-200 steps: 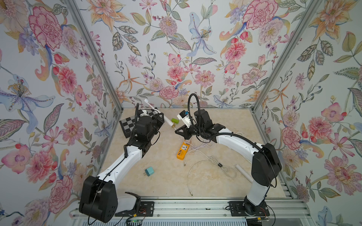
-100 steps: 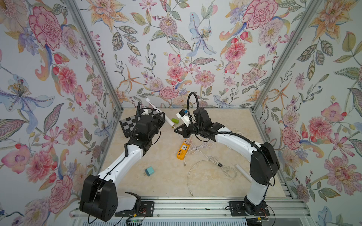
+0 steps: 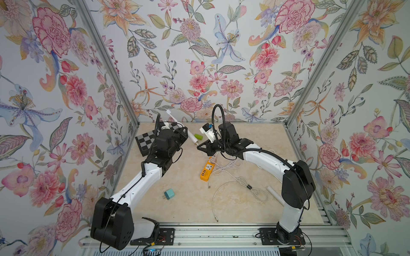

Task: Charge the electric toothbrush
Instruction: Insert the charging cable into the electric toothbrush.

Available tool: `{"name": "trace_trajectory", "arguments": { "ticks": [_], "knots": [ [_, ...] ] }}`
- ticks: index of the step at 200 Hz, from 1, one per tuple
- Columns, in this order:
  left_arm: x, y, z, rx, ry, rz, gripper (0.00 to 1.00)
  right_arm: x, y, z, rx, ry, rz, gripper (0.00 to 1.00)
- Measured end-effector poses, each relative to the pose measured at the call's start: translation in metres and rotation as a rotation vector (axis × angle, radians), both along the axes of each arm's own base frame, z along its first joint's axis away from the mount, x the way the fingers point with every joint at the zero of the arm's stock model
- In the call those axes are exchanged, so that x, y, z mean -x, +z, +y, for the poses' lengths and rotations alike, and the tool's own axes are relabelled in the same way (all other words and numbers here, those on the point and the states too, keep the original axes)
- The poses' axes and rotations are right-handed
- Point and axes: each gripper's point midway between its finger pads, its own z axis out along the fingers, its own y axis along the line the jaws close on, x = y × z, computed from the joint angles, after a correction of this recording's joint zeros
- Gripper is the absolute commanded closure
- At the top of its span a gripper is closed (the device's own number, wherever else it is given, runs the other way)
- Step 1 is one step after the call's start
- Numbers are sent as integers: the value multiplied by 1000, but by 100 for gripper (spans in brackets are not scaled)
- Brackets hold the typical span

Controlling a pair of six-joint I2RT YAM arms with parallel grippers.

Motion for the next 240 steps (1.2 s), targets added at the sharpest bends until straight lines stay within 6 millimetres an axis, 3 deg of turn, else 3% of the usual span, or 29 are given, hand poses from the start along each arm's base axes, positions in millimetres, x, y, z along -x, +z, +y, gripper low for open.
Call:
{"name": "trace_trajectory", "arguments": {
  "ticks": [112,240],
  "knots": [
    [0,14,-5,-19,-20,-40,100,4,14,4,-33,26,12,100],
    [14,10,-20,-124,-45,-57,100,5,3,-7,2,16,72,100]
  ]
}}
